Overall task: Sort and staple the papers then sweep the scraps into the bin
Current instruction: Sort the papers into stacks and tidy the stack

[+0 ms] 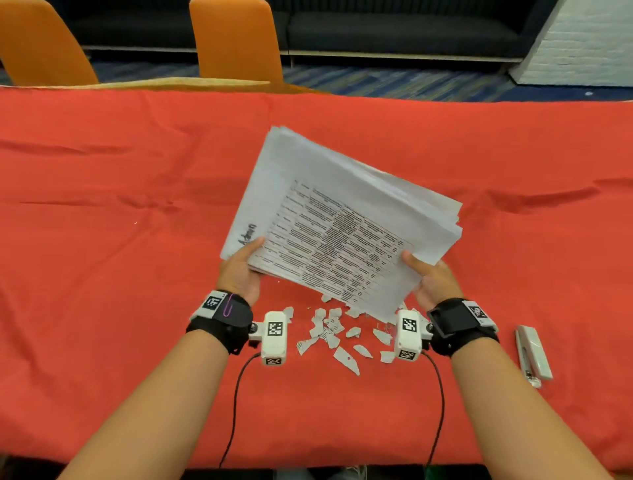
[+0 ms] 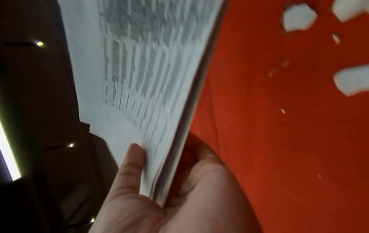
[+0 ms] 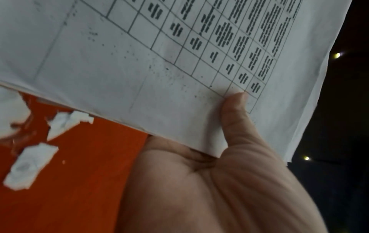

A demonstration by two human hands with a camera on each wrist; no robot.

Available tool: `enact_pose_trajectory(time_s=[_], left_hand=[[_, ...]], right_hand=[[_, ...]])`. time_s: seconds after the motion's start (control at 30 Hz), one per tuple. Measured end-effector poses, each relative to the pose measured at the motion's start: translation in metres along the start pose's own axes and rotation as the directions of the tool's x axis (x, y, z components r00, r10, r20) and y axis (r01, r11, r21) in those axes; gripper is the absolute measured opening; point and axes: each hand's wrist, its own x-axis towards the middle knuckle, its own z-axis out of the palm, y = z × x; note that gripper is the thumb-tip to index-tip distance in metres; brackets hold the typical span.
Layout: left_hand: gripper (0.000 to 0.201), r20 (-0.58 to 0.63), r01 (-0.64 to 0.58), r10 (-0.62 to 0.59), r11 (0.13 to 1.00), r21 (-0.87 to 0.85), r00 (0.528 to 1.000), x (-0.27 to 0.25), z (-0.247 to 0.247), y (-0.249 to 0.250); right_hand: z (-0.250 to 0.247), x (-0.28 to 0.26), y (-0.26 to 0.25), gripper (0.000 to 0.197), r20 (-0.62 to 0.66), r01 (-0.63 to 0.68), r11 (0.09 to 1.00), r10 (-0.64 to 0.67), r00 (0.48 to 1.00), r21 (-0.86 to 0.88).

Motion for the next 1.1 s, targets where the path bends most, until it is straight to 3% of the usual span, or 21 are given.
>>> enact_pose_trajectory(time_s=[0.07,0.13,0.2,0.27,0.4,0.6,0.83,0.97,1.1], left_hand=[[0.030,0.012,-0.023,0.021,0.983,0.182,1.000,0.007,-0.018,0.001],[0.027,0.053,-0.028,0.005,0.894,0.446,0.999,0.011,-0.031,-0.004],[0.027,0.095,-0.073,0.012,0.739,0.670,0.995,0.011,-0.035,-0.011],[0.028,0.118,-0.142,0.081,0.643,0.752,0.990,0.009,-0.034,-0.019],[0.032,0.070,-0.157,0.154,0.671,0.725,0.986,0.010,-0.043,-0.029],[0.042,0.080,-0.128,0.100,0.792,0.597,0.992,0.008,-0.047,-0.037],[0.031,0.052,-0.180,0.183,0.810,0.558,0.982,0.014,-0.041,-0.033],[0.028,0.160,-0.242,0.183,0.775,0.584,0.970,0.010,-0.045,-0.028],[0.029,0.159,-0.257,0.203,0.807,0.532,0.966,0.006,-0.040,-0.030]], right_hand=[[-0.011,-0.001,-0.002,0.061,-0.018,0.023,0.996,-0.025,1.000,-0.090],[-0.017,-0.002,0.000,0.066,-0.018,0.040,0.983,-0.044,0.999,-0.178],[-0.021,-0.001,0.005,0.054,-0.023,0.038,0.961,-0.046,0.999,-0.274],[-0.020,-0.002,0.010,0.038,-0.025,0.051,0.940,-0.063,0.998,-0.336],[-0.023,-0.007,0.016,0.032,-0.022,0.072,0.900,-0.091,0.996,-0.430],[-0.017,-0.008,0.020,0.030,0.022,0.057,0.874,-0.053,0.998,-0.482],[-0.007,-0.004,0.018,0.071,-0.014,0.081,0.937,-0.091,0.996,-0.340],[-0.015,-0.008,0.014,0.074,0.034,0.090,0.916,-0.083,0.996,-0.392],[-0.005,-0.009,0.010,0.070,0.028,0.113,0.921,-0.110,0.994,-0.372]])
